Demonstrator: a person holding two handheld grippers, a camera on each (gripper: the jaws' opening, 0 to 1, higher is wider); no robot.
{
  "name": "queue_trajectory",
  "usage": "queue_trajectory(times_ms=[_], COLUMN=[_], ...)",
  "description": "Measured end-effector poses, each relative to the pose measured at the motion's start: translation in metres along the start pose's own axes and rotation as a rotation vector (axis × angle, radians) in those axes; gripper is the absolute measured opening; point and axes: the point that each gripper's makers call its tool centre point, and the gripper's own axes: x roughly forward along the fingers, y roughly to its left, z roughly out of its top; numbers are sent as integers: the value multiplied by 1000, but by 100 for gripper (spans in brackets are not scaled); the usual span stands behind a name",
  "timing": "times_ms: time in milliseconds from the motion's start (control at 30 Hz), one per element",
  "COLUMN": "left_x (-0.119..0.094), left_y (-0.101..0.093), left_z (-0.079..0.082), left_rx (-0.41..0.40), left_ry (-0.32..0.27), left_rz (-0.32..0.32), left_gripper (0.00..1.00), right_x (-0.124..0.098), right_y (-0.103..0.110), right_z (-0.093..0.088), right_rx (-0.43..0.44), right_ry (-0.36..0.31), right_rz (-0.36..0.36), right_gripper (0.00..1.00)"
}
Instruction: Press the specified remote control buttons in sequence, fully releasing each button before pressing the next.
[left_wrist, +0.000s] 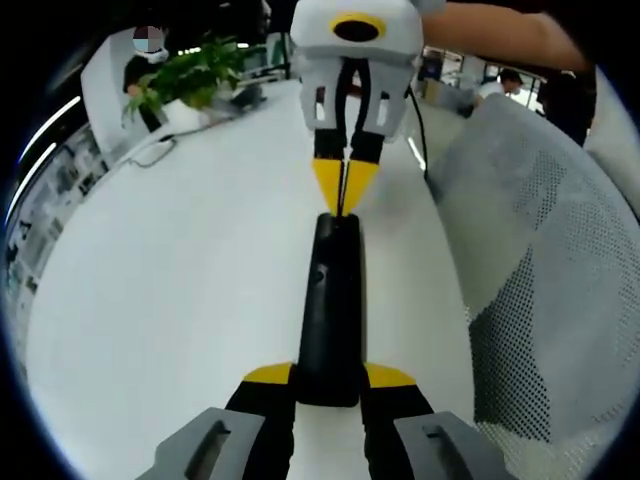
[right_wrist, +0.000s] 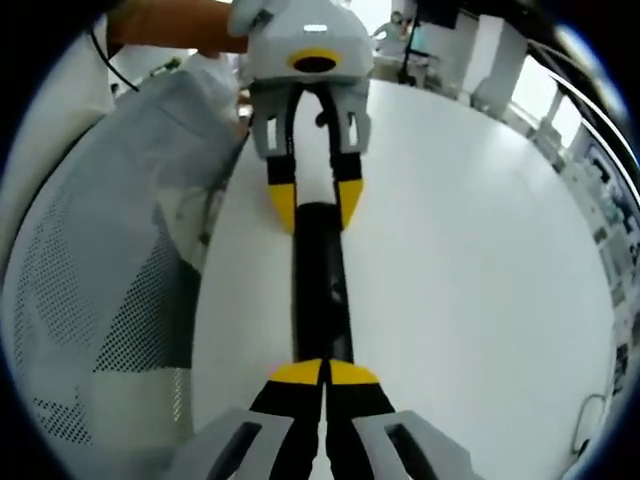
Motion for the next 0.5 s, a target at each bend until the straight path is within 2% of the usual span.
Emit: queue_trajectory(times_ms=[500], left_x=[1], left_y=[2], left_z=[0], left_rx=[-3], left_ry=[-5], left_rz=[2], left_gripper=[24], right_x=[2], right_y=[-1], right_z=[-2], right_rx=[-35], right_ry=[89], right_rz=[44], right_gripper=[0])
